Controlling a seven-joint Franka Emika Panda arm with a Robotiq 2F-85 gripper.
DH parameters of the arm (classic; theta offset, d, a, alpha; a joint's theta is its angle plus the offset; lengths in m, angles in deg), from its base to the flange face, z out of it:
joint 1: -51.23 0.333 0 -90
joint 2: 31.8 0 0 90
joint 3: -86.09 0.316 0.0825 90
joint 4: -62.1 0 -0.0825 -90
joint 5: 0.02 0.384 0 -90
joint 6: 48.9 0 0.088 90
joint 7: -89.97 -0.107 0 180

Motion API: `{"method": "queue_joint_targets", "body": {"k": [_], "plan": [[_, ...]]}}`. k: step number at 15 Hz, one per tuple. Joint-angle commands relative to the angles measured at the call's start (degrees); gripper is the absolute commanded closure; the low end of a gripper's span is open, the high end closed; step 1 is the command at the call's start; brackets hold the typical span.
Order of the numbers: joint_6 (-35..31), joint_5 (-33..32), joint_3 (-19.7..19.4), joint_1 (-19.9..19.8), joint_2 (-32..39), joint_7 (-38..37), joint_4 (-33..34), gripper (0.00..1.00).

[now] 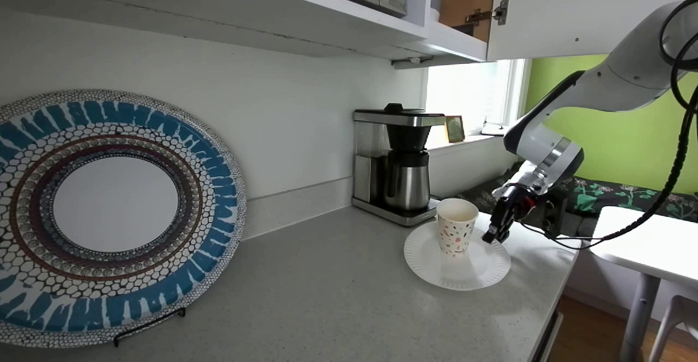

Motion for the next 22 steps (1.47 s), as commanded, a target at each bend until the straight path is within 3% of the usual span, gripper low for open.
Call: {"method": "queue_joint_targets", "body": {"k": [1, 22], "plan": [[3.6, 1.7, -0.5, -1.0, 2.3, 1.3, 2.0, 0.98], [12.9, 2.6, -5.0, -4.1, -0.5, 0.5, 0.2, 0.98]]}}
